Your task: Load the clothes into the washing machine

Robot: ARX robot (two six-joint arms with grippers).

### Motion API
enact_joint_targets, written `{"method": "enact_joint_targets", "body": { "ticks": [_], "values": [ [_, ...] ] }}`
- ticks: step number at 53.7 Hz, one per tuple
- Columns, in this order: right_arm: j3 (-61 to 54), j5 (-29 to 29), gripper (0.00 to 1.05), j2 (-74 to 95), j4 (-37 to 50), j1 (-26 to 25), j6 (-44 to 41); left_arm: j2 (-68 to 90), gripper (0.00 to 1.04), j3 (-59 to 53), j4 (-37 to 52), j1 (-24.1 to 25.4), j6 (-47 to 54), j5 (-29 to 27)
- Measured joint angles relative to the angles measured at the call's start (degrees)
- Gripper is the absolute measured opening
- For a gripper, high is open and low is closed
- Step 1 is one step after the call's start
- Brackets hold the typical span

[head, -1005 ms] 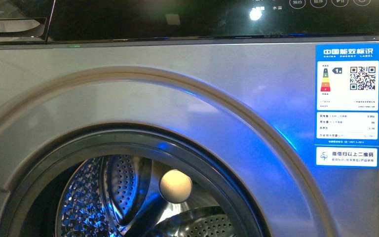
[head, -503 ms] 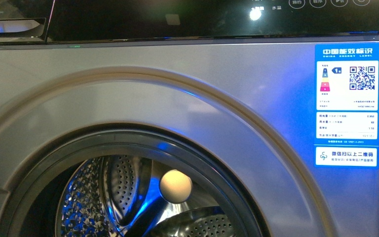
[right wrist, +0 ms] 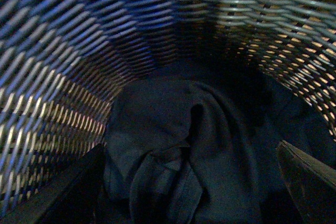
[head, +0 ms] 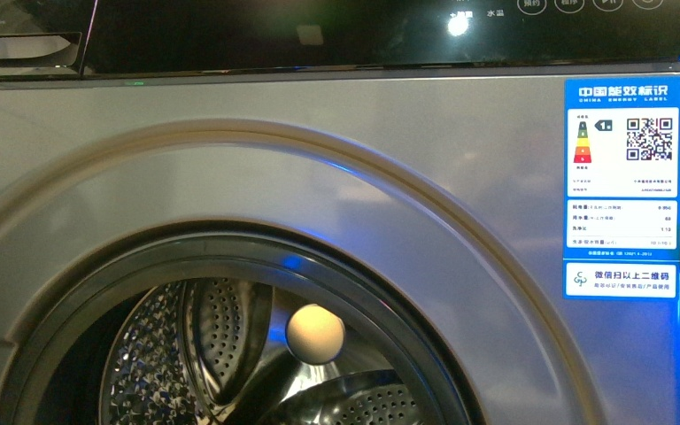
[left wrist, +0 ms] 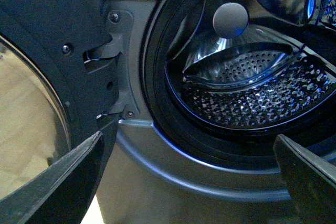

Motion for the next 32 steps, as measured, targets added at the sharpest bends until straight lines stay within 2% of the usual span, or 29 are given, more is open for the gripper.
{"method": "enact_joint_targets", "body": {
  "ticks": [16,32],
  "values": [
    [8.0,4.1,0.97,20.7,7.1,2.7,-1.8,0.0,0.98,0.0,0.0,0.0,0.0,0.0],
    [19.5,6.6,0.97,34.4,5.9,4.3,-2.8,0.0,0.98,0.0,0.0,0.0,0.0,0.0]
  ]
}}
